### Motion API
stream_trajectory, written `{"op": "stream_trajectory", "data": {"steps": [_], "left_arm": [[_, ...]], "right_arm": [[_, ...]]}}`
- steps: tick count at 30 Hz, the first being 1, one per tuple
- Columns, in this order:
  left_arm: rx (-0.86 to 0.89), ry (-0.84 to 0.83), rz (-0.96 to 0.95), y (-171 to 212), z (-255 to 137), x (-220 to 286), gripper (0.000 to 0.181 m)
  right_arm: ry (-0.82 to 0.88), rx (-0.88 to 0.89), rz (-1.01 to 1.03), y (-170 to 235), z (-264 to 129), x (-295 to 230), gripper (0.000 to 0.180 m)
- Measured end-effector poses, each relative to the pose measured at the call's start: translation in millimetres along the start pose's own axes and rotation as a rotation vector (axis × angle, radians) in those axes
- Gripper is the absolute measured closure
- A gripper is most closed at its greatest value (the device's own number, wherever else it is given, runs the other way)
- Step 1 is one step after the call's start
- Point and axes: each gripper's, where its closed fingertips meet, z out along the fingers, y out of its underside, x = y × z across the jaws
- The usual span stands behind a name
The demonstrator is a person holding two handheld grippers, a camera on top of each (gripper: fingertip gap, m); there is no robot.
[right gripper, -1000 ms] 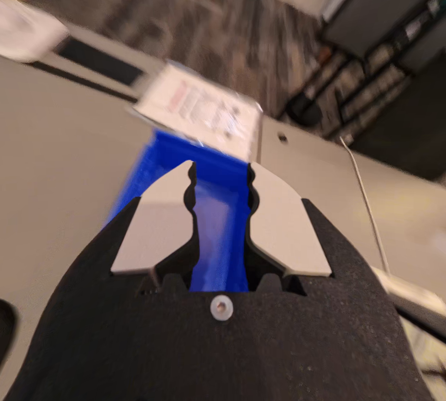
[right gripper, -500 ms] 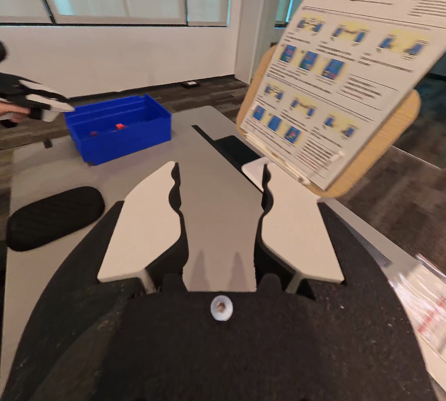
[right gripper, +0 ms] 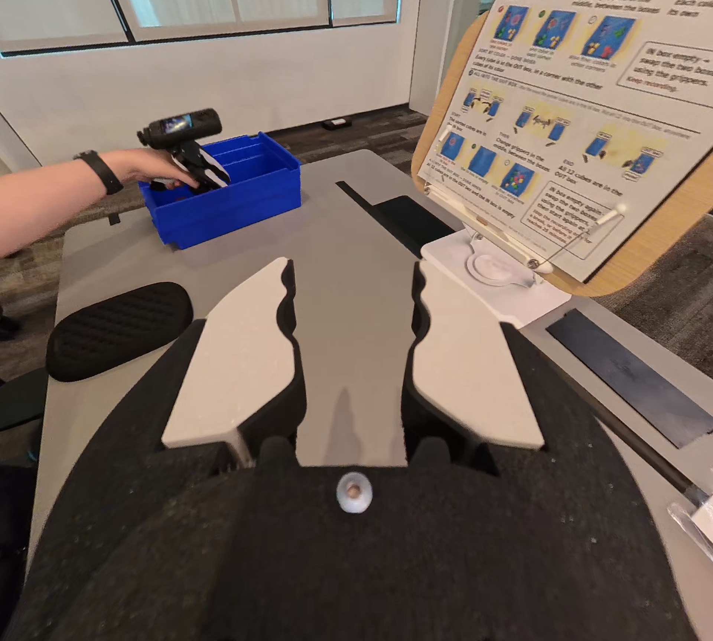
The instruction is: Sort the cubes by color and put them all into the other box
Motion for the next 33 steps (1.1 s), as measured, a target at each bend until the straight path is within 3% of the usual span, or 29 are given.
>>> {"op": "stream_trajectory", "data": {"steps": [10, 13, 16, 18, 21, 24, 26, 28, 30, 33], "left_arm": [[-0.136, -0.025, 0.04, 6, 23, -4, 0.152], [-0.051, -0.013, 0.028, -15, 4, -7, 0.152], [0.16, -0.012, 0.05, -61, -49, -4, 0.152], [0.397, 0.043, 0.132, -104, -106, 28, 0.153], [0.759, 0.202, 0.299, -152, -199, 121, 0.153], [0.995, 0.418, 0.382, -171, -269, 222, 0.153], [1.117, 0.459, 0.511, -175, -298, 276, 0.153], [1.162, 0.391, 0.645, -180, -307, 315, 0.153], [1.167, 0.271, 0.731, -190, -307, 339, 0.153], [1.159, 0.215, 0.79, -200, -305, 373, 0.153]], "right_arm": [[0.017, 0.035, 0.066, 2, -14, 20, 0.124], [0.033, 0.023, 0.065, 5, -11, 24, 0.125], [0.024, 0.0, 0.045, 9, 0, 20, 0.126], [-0.05, -0.012, 0.056, 12, 16, 5, 0.126], [-0.211, -0.014, 0.115, 13, 49, -29, 0.12], [-0.471, 0.027, 0.255, 7, 70, -75, 0.117], [-0.562, 0.042, 0.364, 3, 75, -89, 0.113], [-0.541, 0.071, 0.42, -3, 73, -87, 0.113], [-0.416, 0.105, 0.41, -8, 68, -72, 0.113], [-0.223, 0.12, 0.389, -10, 59, -48, 0.11]]}}
